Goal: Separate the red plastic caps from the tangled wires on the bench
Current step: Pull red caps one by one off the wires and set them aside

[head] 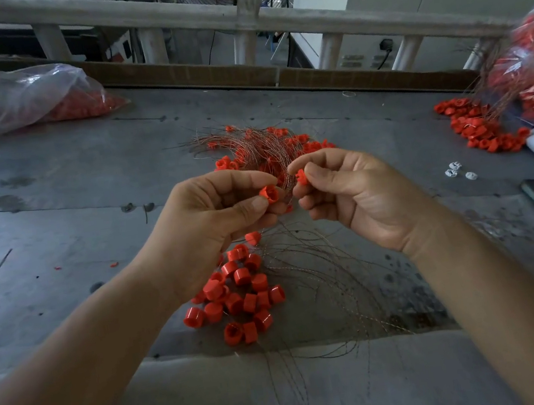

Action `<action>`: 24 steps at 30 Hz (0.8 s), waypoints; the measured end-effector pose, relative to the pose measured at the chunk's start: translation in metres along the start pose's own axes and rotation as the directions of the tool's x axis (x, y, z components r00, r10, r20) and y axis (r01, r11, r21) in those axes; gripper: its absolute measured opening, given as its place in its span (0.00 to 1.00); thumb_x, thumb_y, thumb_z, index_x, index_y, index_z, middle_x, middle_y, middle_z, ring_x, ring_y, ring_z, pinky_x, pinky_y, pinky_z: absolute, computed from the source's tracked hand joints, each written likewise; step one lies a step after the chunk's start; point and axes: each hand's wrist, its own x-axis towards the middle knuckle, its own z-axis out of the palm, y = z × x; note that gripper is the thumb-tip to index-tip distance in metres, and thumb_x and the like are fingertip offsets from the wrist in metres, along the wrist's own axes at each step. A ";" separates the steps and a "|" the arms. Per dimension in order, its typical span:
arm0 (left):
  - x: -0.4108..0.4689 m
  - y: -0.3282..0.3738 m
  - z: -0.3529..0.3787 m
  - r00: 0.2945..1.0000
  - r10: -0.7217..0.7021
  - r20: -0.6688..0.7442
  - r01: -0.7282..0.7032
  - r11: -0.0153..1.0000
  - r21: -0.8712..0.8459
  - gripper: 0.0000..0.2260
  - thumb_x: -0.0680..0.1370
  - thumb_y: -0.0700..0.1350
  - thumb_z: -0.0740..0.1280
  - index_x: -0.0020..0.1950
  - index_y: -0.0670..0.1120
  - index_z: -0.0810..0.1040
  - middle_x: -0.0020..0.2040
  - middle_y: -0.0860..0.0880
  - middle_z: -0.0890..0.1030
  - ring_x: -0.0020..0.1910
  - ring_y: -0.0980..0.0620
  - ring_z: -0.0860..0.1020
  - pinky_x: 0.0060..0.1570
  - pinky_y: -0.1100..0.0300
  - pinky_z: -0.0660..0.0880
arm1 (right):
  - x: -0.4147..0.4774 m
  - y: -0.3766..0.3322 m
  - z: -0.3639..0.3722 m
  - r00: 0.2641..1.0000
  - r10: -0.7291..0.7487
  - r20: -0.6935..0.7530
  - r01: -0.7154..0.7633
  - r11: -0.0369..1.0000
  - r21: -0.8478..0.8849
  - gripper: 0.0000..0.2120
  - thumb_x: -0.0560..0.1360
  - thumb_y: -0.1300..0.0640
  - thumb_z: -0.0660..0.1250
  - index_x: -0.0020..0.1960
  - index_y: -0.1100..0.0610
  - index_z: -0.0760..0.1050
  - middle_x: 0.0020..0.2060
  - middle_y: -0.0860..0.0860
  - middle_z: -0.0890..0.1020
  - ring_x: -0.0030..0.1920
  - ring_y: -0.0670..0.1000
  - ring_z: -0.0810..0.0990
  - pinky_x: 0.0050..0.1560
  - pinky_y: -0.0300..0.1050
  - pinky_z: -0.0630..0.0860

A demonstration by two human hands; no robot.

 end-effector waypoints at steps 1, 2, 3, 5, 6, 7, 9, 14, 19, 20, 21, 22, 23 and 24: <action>0.000 0.000 0.000 1.000 0.002 -0.003 -0.002 1.000 0.005 0.10 0.64 0.36 0.66 0.44 0.43 0.80 0.38 0.46 0.84 0.39 0.53 0.83 0.38 0.67 0.77 | 0.000 0.000 0.001 1.000 -0.003 0.005 0.003 1.000 -0.007 0.08 0.65 0.59 0.65 0.44 0.59 0.76 0.30 0.50 0.80 0.29 0.44 0.78 0.29 0.34 0.75; 0.000 0.000 0.000 1.000 0.005 -0.006 -0.005 1.000 0.010 0.10 0.64 0.36 0.66 0.43 0.44 0.81 0.38 0.46 0.84 0.39 0.53 0.83 0.38 0.67 0.77 | -0.001 0.000 0.001 1.000 -0.011 0.011 0.011 1.000 -0.028 0.08 0.65 0.59 0.65 0.44 0.59 0.76 0.30 0.50 0.80 0.30 0.44 0.78 0.29 0.34 0.75; 0.000 0.000 0.000 1.000 0.010 -0.008 -0.009 1.000 0.015 0.10 0.64 0.36 0.66 0.41 0.45 0.82 0.38 0.46 0.84 0.39 0.52 0.83 0.38 0.67 0.77 | -0.002 0.001 0.002 1.000 -0.024 0.018 0.025 0.998 -0.063 0.08 0.65 0.59 0.65 0.44 0.59 0.76 0.30 0.50 0.80 0.30 0.45 0.79 0.30 0.34 0.75; 0.000 0.000 0.001 1.000 0.022 -0.015 -0.022 0.999 0.027 0.10 0.63 0.37 0.66 0.40 0.46 0.83 0.38 0.46 0.84 0.39 0.53 0.83 0.39 0.67 0.77 | -0.003 0.004 0.005 0.997 -0.076 0.022 0.079 0.982 -0.173 0.09 0.65 0.59 0.65 0.45 0.57 0.76 0.32 0.48 0.81 0.33 0.45 0.80 0.33 0.34 0.75; 0.000 0.000 0.001 0.999 0.028 -0.021 -0.028 0.999 0.033 0.10 0.63 0.37 0.66 0.41 0.46 0.83 0.38 0.47 0.84 0.39 0.53 0.83 0.39 0.67 0.77 | -0.003 0.005 0.008 0.993 -0.119 0.011 0.118 0.964 -0.239 0.10 0.65 0.58 0.66 0.46 0.56 0.76 0.33 0.48 0.81 0.34 0.45 0.80 0.35 0.34 0.75; 0.000 0.000 0.000 0.999 0.032 -0.028 -0.031 0.999 0.034 0.10 0.63 0.37 0.66 0.40 0.46 0.83 0.38 0.47 0.84 0.39 0.53 0.83 0.38 0.68 0.77 | -0.003 0.006 0.010 0.985 -0.172 -0.003 0.163 0.940 -0.299 0.10 0.65 0.58 0.67 0.46 0.55 0.76 0.33 0.47 0.81 0.35 0.44 0.81 0.36 0.34 0.75; 0.001 0.000 0.000 0.999 0.035 -0.030 -0.035 0.999 0.027 0.10 0.63 0.37 0.66 0.38 0.47 0.84 0.38 0.48 0.84 0.39 0.54 0.83 0.39 0.68 0.77 | -0.004 0.008 0.015 0.959 -0.282 -0.010 0.257 0.887 -0.384 0.08 0.64 0.57 0.68 0.44 0.53 0.76 0.34 0.46 0.81 0.37 0.44 0.81 0.39 0.34 0.76; 0.001 0.001 0.000 0.998 0.052 -0.022 -0.051 0.998 0.042 0.10 0.63 0.38 0.66 0.39 0.48 0.84 0.37 0.49 0.84 0.38 0.55 0.83 0.39 0.68 0.77 | -0.004 0.011 0.020 0.906 -0.424 -0.005 0.360 0.775 -0.519 0.10 0.65 0.60 0.71 0.44 0.49 0.77 0.36 0.44 0.80 0.39 0.41 0.80 0.41 0.32 0.76; 0.001 0.000 0.000 0.996 0.072 -0.045 -0.065 0.986 0.152 0.09 0.63 0.39 0.67 0.42 0.45 0.79 0.35 0.50 0.84 0.35 0.56 0.82 0.37 0.69 0.76 | -0.005 0.014 0.024 0.891 -0.454 0.016 0.378 0.720 -0.582 0.11 0.66 0.65 0.72 0.43 0.52 0.77 0.39 0.47 0.82 0.40 0.45 0.82 0.43 0.36 0.78; 0.000 0.000 0.001 0.996 0.076 -0.046 -0.068 0.985 0.160 0.09 0.62 0.39 0.67 0.42 0.45 0.79 0.34 0.50 0.83 0.34 0.56 0.82 0.36 0.70 0.76 | -0.005 0.014 0.024 0.887 -0.462 0.020 0.382 0.708 -0.594 0.11 0.66 0.65 0.72 0.43 0.51 0.77 0.39 0.47 0.82 0.40 0.45 0.82 0.44 0.37 0.78; 0.000 0.000 0.001 0.996 0.081 -0.047 -0.071 0.982 0.174 0.09 0.62 0.39 0.67 0.42 0.45 0.79 0.34 0.50 0.83 0.34 0.56 0.82 0.36 0.70 0.76 | -0.006 0.014 0.025 0.882 -0.471 0.023 0.388 0.697 -0.603 0.12 0.66 0.65 0.72 0.43 0.51 0.77 0.40 0.47 0.82 0.41 0.45 0.82 0.44 0.38 0.79; 0.000 0.001 0.001 0.995 0.085 -0.047 -0.074 0.978 0.193 0.10 0.62 0.40 0.67 0.42 0.45 0.79 0.34 0.50 0.83 0.34 0.56 0.82 0.36 0.70 0.76 | -0.006 0.014 0.025 0.877 -0.479 0.024 0.392 0.686 -0.613 0.12 0.66 0.65 0.72 0.43 0.50 0.77 0.40 0.47 0.82 0.41 0.45 0.82 0.44 0.38 0.79; 0.000 0.001 0.000 0.995 0.089 -0.046 -0.077 0.974 0.215 0.10 0.62 0.40 0.67 0.42 0.46 0.79 0.35 0.50 0.84 0.34 0.55 0.82 0.37 0.69 0.76 | -0.006 0.014 0.026 0.873 -0.488 0.026 0.395 0.674 -0.624 0.12 0.65 0.64 0.73 0.43 0.50 0.77 0.40 0.47 0.81 0.41 0.45 0.82 0.44 0.38 0.79; 0.000 0.001 0.000 0.995 0.091 -0.046 -0.078 0.970 0.230 0.10 0.62 0.40 0.67 0.42 0.46 0.79 0.35 0.50 0.84 0.35 0.55 0.82 0.37 0.69 0.76 | -0.006 0.014 0.026 0.868 -0.496 0.028 0.398 0.660 -0.637 0.13 0.65 0.64 0.73 0.43 0.49 0.77 0.40 0.46 0.81 0.41 0.45 0.82 0.44 0.38 0.79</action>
